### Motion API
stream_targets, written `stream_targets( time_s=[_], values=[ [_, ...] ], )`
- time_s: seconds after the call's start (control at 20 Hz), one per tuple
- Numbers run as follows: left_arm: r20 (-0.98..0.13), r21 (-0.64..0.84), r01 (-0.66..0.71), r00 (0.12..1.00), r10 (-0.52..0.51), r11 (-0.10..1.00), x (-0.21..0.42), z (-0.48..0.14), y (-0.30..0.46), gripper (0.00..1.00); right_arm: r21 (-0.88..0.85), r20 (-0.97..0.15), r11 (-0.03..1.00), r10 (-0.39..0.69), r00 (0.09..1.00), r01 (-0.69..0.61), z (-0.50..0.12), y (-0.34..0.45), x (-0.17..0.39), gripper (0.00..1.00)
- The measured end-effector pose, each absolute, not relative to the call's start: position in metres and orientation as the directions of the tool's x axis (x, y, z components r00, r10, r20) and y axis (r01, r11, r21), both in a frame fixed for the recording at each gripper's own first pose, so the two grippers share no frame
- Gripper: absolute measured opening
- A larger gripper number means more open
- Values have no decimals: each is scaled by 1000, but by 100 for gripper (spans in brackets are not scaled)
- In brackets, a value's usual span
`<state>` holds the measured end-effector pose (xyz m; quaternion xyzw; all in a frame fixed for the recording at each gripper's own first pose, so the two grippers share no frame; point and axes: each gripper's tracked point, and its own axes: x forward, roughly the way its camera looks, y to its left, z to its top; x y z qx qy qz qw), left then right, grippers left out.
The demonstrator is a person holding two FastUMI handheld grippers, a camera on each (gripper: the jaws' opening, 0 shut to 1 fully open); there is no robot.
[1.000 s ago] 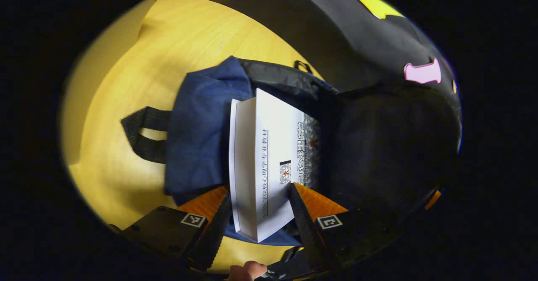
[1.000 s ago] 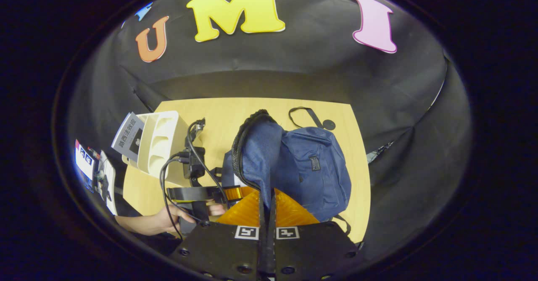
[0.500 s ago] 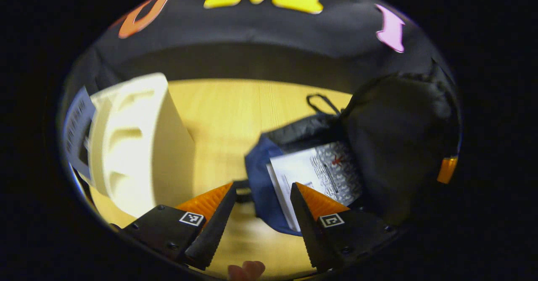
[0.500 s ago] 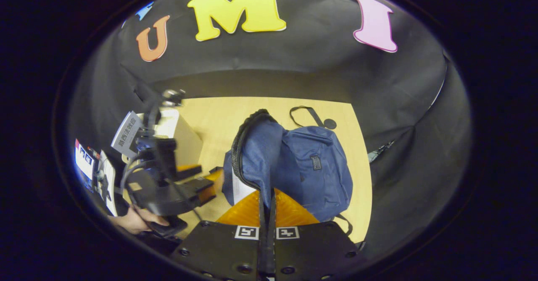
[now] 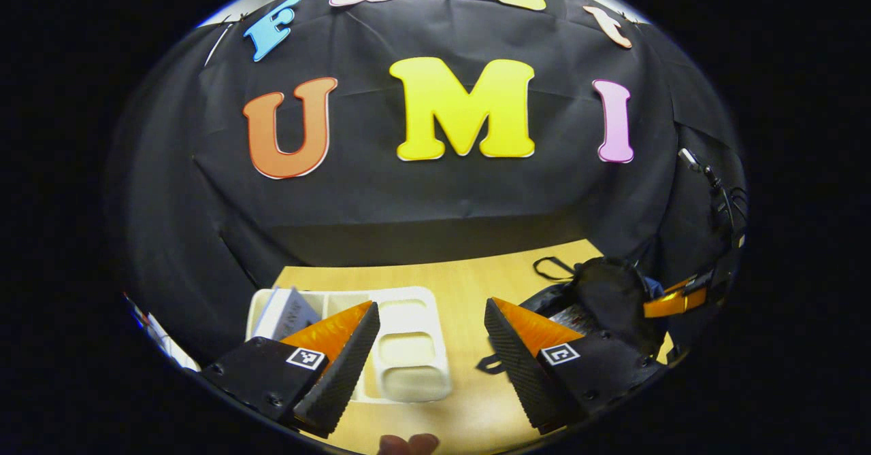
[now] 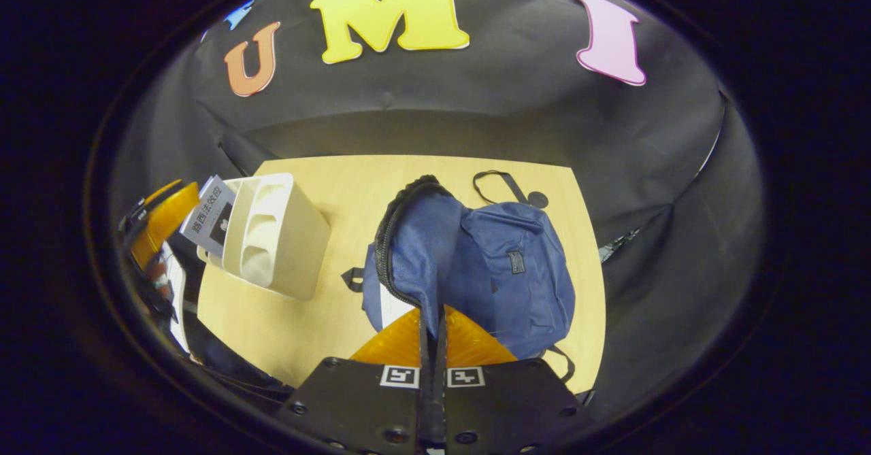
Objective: Open the schoolbag, grab two books from the bookshelf and put them into the schoolbag.
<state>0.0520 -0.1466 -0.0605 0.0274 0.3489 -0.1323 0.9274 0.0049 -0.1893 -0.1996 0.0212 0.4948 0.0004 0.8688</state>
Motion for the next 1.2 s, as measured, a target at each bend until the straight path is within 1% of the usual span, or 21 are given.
stream_targets(
  time_s=[0.1,0.2,0.3,0.4,0.5,0.6,0.7,1.0,1.2],
  values=[
    [-707,11,259,685,-176,966,54,-59,-91,99,36,-857,999,22,514,18,-199,-190,5,1],
    [-761,28,258,632,-147,966,59,-60,-45,100,40,-856,999,23,516,21,-200,-190,3,0],
    [-829,-54,227,533,-171,972,58,-66,-24,99,48,-857,998,26,515,29,-199,-191,1,0],
    [-872,-138,187,443,-209,973,60,-76,-19,100,46,-856,998,21,516,35,-198,-194,0,0],
    [-907,-139,201,367,-207,970,62,-97,-6,100,45,-855,998,18,519,39,-197,-196,-2,0],
    [-945,-158,198,254,-207,967,58,-115,-2,100,54,-856,998,23,516,45,-197,-197,-4,0],
    [-965,-179,181,159,-209,967,59,-130,2,100,60,-859,997,26,512,51,-199,-199,-7,0],
    [-976,-216,121,-53,-211,969,51,-182,1,100,51,-864,997,20,502,50,-199,-201,-7,1],
    [-968,-227,79,-132,-215,971,47,-204,1,100,50,-868,998,20,497,47,-200,-201,-5,0]
  ],
)
